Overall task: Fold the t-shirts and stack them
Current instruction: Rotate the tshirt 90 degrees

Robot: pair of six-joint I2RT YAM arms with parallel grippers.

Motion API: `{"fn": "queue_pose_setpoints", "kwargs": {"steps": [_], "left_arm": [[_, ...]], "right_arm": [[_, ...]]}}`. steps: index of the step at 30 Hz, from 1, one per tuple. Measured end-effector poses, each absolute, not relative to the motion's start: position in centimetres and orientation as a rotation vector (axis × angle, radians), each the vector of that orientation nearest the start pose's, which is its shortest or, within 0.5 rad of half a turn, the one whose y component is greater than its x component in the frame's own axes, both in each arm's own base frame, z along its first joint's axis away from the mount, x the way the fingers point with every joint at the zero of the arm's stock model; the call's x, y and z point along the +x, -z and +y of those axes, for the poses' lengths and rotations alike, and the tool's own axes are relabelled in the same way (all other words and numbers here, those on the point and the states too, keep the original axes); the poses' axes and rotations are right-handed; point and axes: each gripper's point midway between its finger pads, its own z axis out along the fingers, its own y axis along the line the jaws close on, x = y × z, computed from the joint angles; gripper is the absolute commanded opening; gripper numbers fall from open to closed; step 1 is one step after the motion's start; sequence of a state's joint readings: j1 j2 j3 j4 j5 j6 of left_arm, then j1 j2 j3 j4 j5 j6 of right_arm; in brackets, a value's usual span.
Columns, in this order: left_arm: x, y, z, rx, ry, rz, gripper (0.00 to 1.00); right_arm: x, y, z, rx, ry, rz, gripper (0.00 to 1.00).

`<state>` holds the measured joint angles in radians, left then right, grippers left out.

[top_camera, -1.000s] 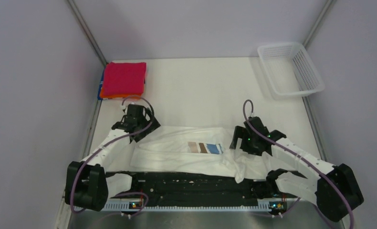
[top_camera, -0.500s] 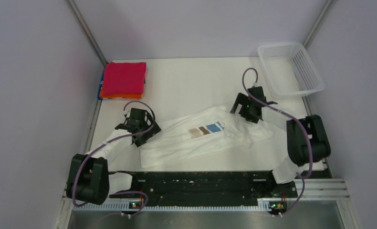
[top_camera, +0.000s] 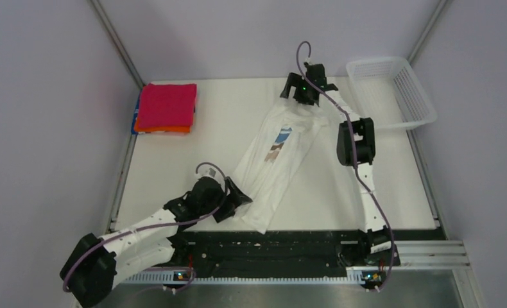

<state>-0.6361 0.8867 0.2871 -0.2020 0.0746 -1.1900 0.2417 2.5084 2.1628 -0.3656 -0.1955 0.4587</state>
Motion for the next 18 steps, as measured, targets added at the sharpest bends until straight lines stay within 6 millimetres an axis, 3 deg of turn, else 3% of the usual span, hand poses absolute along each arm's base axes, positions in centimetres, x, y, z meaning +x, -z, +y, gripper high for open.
{"fn": "queue_pose_setpoints", "kwargs": {"steps": [3, 9, 12, 14, 16, 18], "left_arm": [[14.7, -4.6, -22.2, -0.548, 1.016, 2.563, 0.99], [10.9, -6.2, -26.5, -0.192, 0.972, 2.744, 0.99], [11.1, -7.4, -26.4, -0.132, 0.895, 2.740, 0.99], [11.6, -7.8, -25.6, -0.125, 0.828, 2.723, 0.99], [12.2, -8.2, -24.6, -0.126, 0.754, 2.695, 0.99], [12.9, -8.7, -23.5, -0.137, 0.685, 2.662, 0.99]], "right_arm": [[63.7, -6.0, 23.6, 0.025, -0.645, 2.262, 0.99], [62.7, -6.6, 30.1, -0.192, -0.743, 2.169, 0.99], [62.3, -7.3, 31.5, -0.249, -0.746, 2.133, 0.99], [62.4, -8.7, 31.3, -0.268, -0.726, 2.106, 0.99], [62.7, -10.4, 30.8, -0.278, -0.701, 2.077, 0.99], [62.7, -14.2, 30.0, -0.292, -0.664, 2.020, 0.99]]}}
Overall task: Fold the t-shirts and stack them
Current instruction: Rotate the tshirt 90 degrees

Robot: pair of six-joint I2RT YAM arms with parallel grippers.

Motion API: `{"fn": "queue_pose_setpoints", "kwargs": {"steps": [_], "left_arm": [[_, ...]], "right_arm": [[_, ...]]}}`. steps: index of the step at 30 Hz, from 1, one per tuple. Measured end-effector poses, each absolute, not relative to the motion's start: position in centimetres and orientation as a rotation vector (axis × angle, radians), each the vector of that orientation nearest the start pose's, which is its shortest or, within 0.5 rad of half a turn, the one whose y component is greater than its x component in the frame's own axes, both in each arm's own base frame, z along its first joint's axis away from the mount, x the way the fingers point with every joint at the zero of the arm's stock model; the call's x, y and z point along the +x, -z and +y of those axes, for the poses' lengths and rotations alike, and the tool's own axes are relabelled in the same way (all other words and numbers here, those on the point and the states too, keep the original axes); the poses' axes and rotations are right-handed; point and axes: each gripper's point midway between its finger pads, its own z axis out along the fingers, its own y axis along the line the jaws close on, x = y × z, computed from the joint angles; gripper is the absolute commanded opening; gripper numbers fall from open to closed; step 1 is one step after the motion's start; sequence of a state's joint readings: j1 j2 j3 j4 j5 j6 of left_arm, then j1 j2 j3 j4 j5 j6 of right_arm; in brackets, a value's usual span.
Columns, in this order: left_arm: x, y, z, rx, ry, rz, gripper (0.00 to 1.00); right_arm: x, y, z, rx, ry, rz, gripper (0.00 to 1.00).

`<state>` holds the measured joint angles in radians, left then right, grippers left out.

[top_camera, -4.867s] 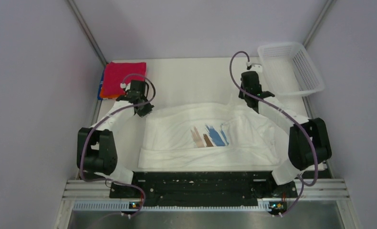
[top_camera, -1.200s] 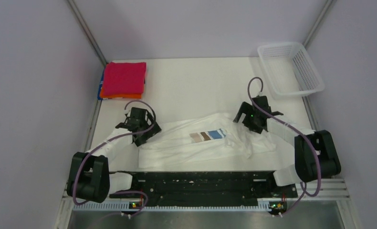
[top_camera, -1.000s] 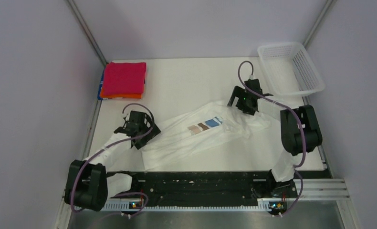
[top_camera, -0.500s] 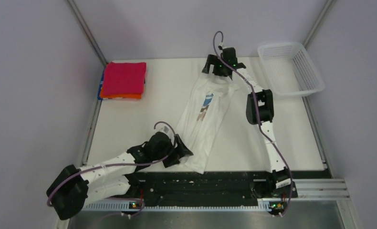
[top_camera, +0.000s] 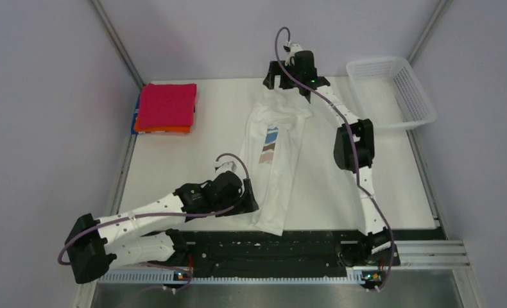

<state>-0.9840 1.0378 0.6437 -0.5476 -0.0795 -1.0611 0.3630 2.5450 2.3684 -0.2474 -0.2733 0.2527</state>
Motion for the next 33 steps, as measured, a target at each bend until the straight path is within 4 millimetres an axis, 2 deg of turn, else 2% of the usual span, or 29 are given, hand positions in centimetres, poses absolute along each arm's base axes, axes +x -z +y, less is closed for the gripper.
{"fn": "queue_pose_setpoints", "kwargs": {"steps": [4, 6, 8, 10, 13, 17, 20, 22, 26, 30, 33], "left_arm": [[15.0, -8.8, -21.3, -0.163, 0.559, 2.607, 0.99], [16.6, -8.5, -20.4, -0.204, 0.521, 2.591, 0.99], [18.4, -8.2, -19.7, -0.267, 0.510, 2.583, 0.99], [20.5, -7.5, -18.9, -0.336, 0.500, 2.570, 0.99], [22.6, -6.7, -18.2, -0.387, 0.488, 2.560, 0.99], [23.1, -5.9, -18.3, -0.351, 0.476, 2.592, 0.99], [22.7, -5.5, -18.2, -0.323, 0.470, 2.624, 0.99], [22.0, -5.3, -18.2, -0.306, 0.477, 2.655, 0.99], [20.4, -4.3, -17.7, -0.296, 0.467, 2.720, 0.93], [18.0, -2.9, -16.7, -0.303, 0.440, 2.798, 0.90], [17.1, -3.2, -16.8, -0.300, 0.493, 2.800, 0.90]], "right_arm": [[60.0, -20.1, 27.9, -0.280, -0.621, 1.971, 0.99], [57.3, -21.8, 26.9, -0.259, -0.598, 1.977, 0.99], [54.2, -22.1, 26.4, -0.238, -0.584, 1.995, 0.99], [49.9, -20.8, 26.5, -0.222, -0.589, 2.049, 0.99], [43.4, -16.2, 27.4, -0.217, -0.614, 2.178, 0.99], [36.3, -8.7, 28.4, -0.245, -0.637, 2.382, 0.99], [32.0, -5.0, 28.6, -0.261, -0.634, 2.499, 0.99], [30.5, -4.2, 28.9, -0.269, -0.645, 2.506, 0.99], [29.2, -5.1, 29.4, -0.267, -0.684, 2.466, 0.99], [29.0, -3.9, 28.0, -0.235, -0.601, 2.497, 0.99], [29.6, -3.8, 27.2, -0.216, -0.554, 2.489, 0.99]]}}
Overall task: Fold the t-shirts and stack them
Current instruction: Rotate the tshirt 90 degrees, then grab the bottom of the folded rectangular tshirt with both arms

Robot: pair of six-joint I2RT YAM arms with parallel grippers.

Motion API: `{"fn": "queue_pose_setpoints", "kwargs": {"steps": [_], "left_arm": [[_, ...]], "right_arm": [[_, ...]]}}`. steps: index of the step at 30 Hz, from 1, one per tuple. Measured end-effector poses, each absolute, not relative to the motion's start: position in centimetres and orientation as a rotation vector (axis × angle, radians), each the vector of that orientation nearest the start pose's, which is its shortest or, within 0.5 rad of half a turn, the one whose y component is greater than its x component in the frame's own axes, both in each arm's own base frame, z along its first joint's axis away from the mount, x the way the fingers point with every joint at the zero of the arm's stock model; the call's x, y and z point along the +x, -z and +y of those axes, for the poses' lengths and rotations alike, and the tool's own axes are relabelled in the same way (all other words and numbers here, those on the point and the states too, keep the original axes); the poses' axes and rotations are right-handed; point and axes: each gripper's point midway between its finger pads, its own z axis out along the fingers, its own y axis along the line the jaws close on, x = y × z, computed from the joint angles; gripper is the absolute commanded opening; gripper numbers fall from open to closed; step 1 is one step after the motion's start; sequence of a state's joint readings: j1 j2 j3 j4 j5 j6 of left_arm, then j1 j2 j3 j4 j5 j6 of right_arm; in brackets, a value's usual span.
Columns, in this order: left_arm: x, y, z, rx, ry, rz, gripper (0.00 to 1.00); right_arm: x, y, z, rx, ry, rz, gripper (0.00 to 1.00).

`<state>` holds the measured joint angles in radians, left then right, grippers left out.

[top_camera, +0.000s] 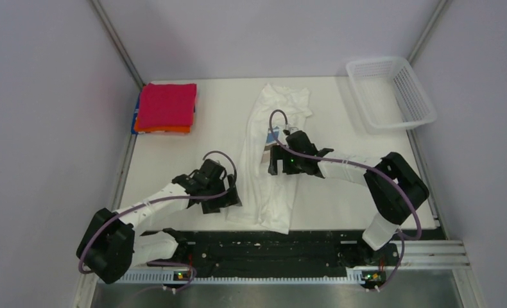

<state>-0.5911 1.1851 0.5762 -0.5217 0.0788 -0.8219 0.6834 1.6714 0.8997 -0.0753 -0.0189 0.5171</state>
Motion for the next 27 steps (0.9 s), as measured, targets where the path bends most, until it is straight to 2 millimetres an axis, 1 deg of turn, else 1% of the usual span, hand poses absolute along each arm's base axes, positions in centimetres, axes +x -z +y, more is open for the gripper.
{"fn": "queue_pose_setpoints", "kwargs": {"steps": [3, 4, 6, 9, 10, 12, 15, 17, 18, 19, 20, 22, 26, 27], "left_arm": [[16.0, -3.3, -16.9, -0.295, 0.547, 2.813, 0.87], [15.8, -3.3, -17.0, -0.291, 0.563, 2.817, 0.85], [15.3, -3.4, -17.3, -0.281, 0.592, 2.824, 0.84], [14.7, -3.7, -18.3, -0.235, 0.651, 2.828, 0.84], [14.6, -3.9, -18.9, -0.205, 0.680, 2.822, 0.84], [14.2, -4.4, -20.3, -0.137, 0.734, 2.803, 0.81], [13.6, -4.7, -22.3, -0.052, 0.794, 2.793, 0.77], [13.3, -4.4, -23.4, -0.016, 0.798, 2.807, 0.75], [13.2, -4.2, -23.9, -0.005, 0.792, 2.818, 0.74], [13.0, -3.9, -24.3, 0.006, 0.780, 2.832, 0.73], [12.8, -3.6, -24.8, 0.016, 0.769, 2.845, 0.72], [12.3, -3.1, -25.5, 0.026, 0.749, 2.871, 0.69], [12.2, -3.0, -27.4, 0.046, 0.697, 2.874, 0.63], [12.3, -2.9, -27.9, 0.051, 0.687, 2.872, 0.58]], "right_arm": [[31.0, -3.7, 25.6, -0.165, -0.524, 2.485, 0.99], [31.6, -3.8, 24.8, -0.138, -0.513, 2.483, 0.99], [32.9, -3.8, 23.0, -0.081, -0.478, 2.475, 0.99], [33.8, -4.1, 20.7, -0.032, -0.416, 2.471, 0.99], [33.7, -4.4, 20.5, -0.032, -0.411, 2.468, 0.99], [33.5, -5.8, 20.5, -0.036, -0.429, 2.444, 0.99], [33.0, -9.4, 20.5, -0.025, -0.483, 2.359, 0.99], [32.2, -11.8, 19.9, 0.015, -0.509, 2.301, 0.99], [31.6, -12.7, 19.4, 0.042, -0.515, 2.281, 0.99], [30.7, -13.2, 18.7, 0.073, -0.513, 2.269, 0.99], [30.1, -13.4, 18.2, 0.094, -0.510, 2.267, 0.99], [28.2, -12.9, 16.8, 0.145, -0.491, 2.284, 0.99], [23.0, -9.4, 13.8, 0.223, -0.430, 2.398, 0.97], [21.9, -8.8, 13.5, 0.234, -0.424, 2.422, 0.96]]}}
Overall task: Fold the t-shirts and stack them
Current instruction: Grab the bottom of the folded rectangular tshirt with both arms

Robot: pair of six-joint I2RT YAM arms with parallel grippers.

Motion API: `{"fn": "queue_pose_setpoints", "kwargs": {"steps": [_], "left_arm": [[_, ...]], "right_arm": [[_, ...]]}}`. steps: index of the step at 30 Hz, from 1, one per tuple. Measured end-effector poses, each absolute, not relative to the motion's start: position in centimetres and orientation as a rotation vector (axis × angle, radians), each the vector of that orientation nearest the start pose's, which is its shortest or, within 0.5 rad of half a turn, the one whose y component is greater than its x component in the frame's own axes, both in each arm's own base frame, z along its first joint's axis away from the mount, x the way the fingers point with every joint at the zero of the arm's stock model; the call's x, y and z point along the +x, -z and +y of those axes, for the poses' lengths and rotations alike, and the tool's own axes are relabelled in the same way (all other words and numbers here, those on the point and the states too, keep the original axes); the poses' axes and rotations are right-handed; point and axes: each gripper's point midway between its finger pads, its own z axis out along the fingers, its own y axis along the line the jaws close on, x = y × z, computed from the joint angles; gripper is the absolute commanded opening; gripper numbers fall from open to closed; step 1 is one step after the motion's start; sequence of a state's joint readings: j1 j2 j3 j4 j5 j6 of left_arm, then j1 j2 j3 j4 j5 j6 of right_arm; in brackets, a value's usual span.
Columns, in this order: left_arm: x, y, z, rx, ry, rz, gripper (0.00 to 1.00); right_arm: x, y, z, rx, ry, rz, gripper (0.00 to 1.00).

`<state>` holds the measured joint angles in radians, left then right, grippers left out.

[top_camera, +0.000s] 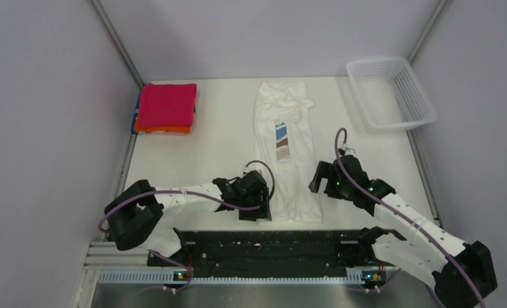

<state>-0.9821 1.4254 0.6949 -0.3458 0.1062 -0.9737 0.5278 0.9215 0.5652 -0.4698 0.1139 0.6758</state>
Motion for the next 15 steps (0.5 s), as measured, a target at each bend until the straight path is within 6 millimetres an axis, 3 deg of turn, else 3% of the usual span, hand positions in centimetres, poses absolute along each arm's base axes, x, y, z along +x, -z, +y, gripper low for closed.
{"fn": "queue_pose_setpoints", "kwargs": {"steps": [7, 15], "left_arm": [[12.1, -1.9, -29.1, 0.025, 0.585, 2.881, 0.03], [11.6, -1.8, -27.6, -0.033, 0.574, 2.869, 0.00]], "right_arm": [[17.0, -6.1, 13.4, 0.201, -0.426, 2.575, 0.88], [13.8, -4.9, 14.0, 0.154, -0.503, 2.687, 0.75]]}}
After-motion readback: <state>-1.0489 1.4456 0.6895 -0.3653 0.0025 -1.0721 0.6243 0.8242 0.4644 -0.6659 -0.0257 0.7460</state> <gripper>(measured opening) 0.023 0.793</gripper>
